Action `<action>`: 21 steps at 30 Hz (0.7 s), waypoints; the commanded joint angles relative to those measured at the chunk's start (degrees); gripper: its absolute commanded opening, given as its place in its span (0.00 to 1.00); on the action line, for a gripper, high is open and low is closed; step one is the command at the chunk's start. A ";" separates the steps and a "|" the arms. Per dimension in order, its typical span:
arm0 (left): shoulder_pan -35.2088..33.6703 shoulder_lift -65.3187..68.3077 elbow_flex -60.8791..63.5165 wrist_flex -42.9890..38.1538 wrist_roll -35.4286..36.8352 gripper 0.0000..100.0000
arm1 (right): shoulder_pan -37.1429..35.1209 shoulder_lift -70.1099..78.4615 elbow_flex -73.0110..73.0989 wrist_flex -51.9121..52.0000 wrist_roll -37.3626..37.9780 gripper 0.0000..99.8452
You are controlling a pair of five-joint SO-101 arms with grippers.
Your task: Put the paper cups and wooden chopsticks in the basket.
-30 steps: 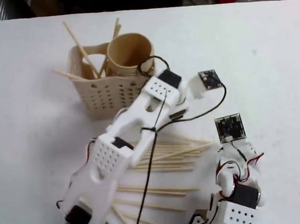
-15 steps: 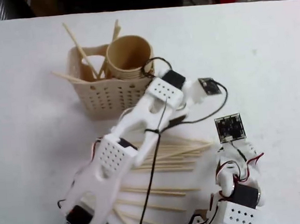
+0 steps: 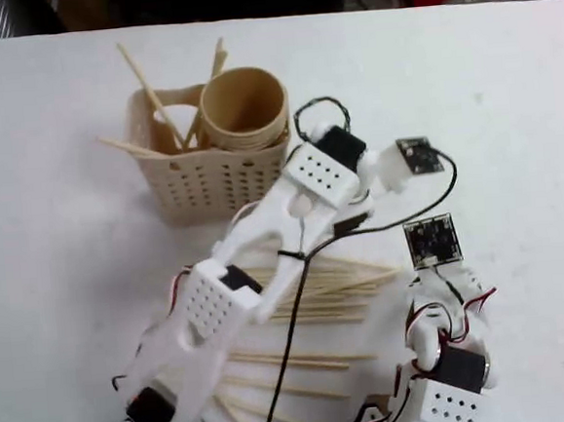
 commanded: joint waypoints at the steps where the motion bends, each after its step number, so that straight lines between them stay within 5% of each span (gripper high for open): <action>1: 0.31 -10.86 -2.46 0.44 0.70 0.02 | 0.40 -0.57 0.35 0.40 0.35 0.02; 15: -2.33 -51.65 -2.37 -0.18 3.60 0.02 | 0.40 -0.57 0.35 0.40 0.35 0.02; 21: -11.21 -63.87 -2.37 -12.13 7.47 0.02 | 0.40 -0.57 0.35 0.40 0.35 0.02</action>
